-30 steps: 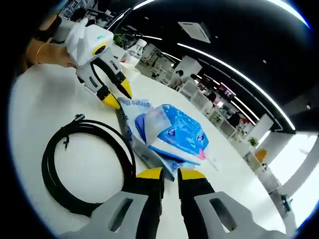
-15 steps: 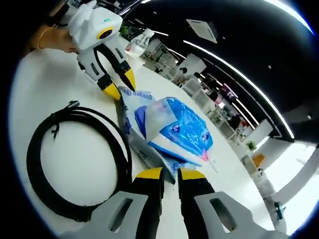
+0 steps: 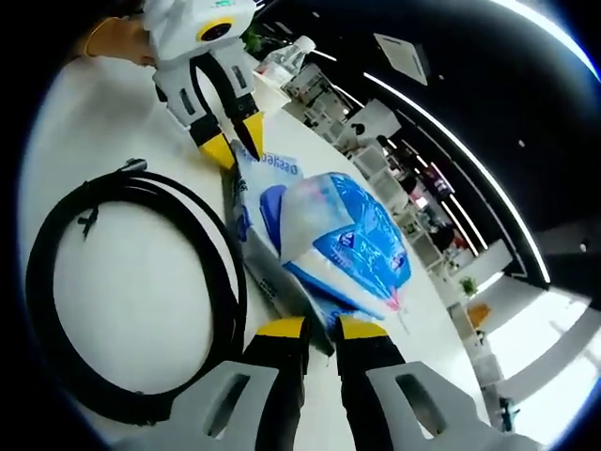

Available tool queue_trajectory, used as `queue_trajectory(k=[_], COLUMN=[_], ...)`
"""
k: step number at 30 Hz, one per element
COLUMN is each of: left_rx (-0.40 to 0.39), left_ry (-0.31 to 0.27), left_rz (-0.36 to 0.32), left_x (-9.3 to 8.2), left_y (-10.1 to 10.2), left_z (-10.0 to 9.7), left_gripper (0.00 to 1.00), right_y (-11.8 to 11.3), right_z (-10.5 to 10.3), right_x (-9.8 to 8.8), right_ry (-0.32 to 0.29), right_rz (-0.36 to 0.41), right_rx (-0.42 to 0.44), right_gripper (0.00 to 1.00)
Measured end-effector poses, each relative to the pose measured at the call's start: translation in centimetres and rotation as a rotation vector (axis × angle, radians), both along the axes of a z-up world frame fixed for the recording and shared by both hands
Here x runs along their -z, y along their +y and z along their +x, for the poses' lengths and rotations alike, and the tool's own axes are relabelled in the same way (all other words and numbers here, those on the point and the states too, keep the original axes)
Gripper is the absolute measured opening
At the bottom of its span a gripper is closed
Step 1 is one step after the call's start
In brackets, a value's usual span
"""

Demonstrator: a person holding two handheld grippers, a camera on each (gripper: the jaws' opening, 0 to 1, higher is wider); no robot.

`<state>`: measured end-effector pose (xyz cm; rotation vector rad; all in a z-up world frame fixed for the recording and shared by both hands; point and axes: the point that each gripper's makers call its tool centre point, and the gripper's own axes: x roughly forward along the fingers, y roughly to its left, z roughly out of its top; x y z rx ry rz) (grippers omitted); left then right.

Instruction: Arrange the tabletop items into an orderly group along one side of the table until the central work area is clear of visible clutter.

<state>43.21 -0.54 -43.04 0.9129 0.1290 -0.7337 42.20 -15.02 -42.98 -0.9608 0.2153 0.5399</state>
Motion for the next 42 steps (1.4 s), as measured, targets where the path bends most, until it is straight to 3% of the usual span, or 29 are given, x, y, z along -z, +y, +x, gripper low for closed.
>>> queue_trajectory(k=[3, 6, 10, 12, 17, 20, 24, 31, 33, 38, 42], left_rx=[0.004, 0.002, 0.011, 0.015, 0.010, 0.011, 0.005, 0.016, 0.024, 0.026, 0.027], left_ry=[-0.004, -0.003, 0.002, -0.062, -0.079, -0.099, -0.220, -0.274, -0.333, -0.349, -0.396], left_rz=[0.004, -0.006, -0.021, 0.020, 0.035, 0.048, 0.135, 0.214, 0.277, 0.262, 0.283], left_x=[0.0, 0.1, 0.3, 0.2, 0.3, 0.1, -0.7, -0.6, -1.0, -1.4, -2.1], left_y=[0.0, 0.0, -0.1, -0.1, -0.1, -0.1, 0.2, 0.1, 0.1, 0.1, 0.2], left_z=[0.0, 0.0, -0.2, 0.0, 0.1, 0.2, 0.5, 0.3, 0.4, 0.3, 0.3], left_gripper=[0.12, 0.12, 0.07, 0.04, 0.00, 0.00, 0.00, 0.00, 0.00, 0.00, 0.00], right_y=[0.1, 0.3, 0.0, 0.2, 0.4, 0.5, 0.8, 0.8, 0.8, 0.8, 0.9], right_z=[0.1, 0.1, 0.2, 0.2, 0.0, 0.0, -0.1, -0.1, 0.0, -0.1, -0.4], right_x=[0.0, -0.2, -0.3, -0.3, -0.3, -0.4, -0.6, -0.7, -1.0, -1.2, -1.6], right_ry=[-0.005, 0.008, 0.016, -0.011, -0.044, -0.073, -0.112, -0.142, -0.157, -0.183, -0.222], right_rz=[0.001, 0.071, 0.106, 0.072, 0.039, -0.021, -0.065, -0.135, -0.152, -0.182, -0.232], right_rx=[-0.006, -0.013, -0.016, -0.049, -0.066, -0.079, -0.087, -0.092, -0.089, -0.086, -0.091], right_gripper=[0.08, 0.06, 0.04, 0.03, 0.00, 0.00, 0.00, 0.00, 0.00, 0.00, 0.00])
